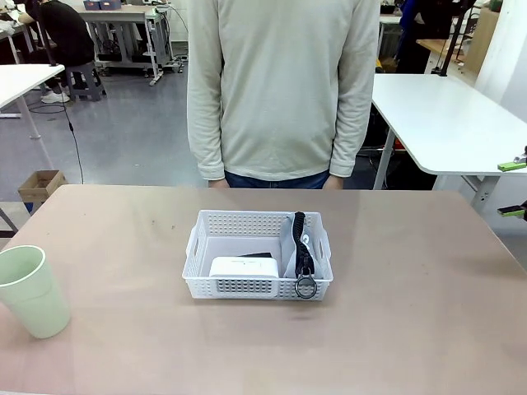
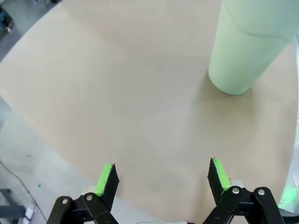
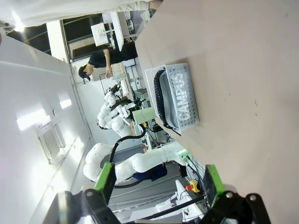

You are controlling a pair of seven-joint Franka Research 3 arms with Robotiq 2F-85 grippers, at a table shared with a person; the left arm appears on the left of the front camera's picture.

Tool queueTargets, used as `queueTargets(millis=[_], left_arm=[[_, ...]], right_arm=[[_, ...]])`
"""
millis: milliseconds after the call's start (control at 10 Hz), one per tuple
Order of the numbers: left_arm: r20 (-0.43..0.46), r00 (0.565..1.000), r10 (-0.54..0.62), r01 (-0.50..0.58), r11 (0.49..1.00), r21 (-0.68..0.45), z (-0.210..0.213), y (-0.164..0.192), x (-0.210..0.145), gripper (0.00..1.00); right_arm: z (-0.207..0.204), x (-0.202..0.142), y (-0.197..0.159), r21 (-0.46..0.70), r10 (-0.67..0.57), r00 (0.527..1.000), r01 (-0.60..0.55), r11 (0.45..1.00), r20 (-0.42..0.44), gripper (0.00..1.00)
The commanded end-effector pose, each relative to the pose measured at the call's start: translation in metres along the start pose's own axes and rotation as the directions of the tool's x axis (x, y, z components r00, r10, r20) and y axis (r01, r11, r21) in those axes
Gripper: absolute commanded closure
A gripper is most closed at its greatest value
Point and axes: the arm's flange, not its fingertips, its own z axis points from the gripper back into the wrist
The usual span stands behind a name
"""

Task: Efficiently arrange items inside the basket to fit them all.
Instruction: Pick up the Reusable plastic cup and place it inside the Organizing basket.

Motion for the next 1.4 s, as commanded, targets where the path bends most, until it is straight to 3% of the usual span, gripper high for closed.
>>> queueTargets(millis=[0,600,1000,1200,1300], left_arm=[[0.062,0.998,-0.019,0.011,0.993,0.121,-0.049,-0.102,0.025,0.00],[0.217,0.972,0.093,-0.118,0.987,0.106,-0.062,-0.106,0.034,0.00],[0.265,0.963,-0.037,0.063,0.994,-0.090,-0.061,-0.121,0.036,0.00],[0.303,0.953,-0.024,0.084,0.979,-0.186,-0.057,-0.127,0.037,0.00],[0.320,0.946,-0.057,0.112,0.982,-0.155,-0.061,-0.139,0.037,0.00]], right_arm=[[-0.001,-0.005,0.003,0.002,0.000,1.000,0.000,1.000,0.002,0.00],[-0.001,-0.005,0.003,0.002,0.000,1.000,0.000,1.000,0.002,0.00],[-0.001,-0.005,0.003,0.002,0.000,1.000,0.000,1.000,0.002,0.00],[-0.001,-0.005,0.003,0.002,0.000,1.000,0.000,1.000,0.002,0.00],[-0.001,-0.005,0.003,0.002,0.000,1.000,0.000,1.000,0.002,0.00]])
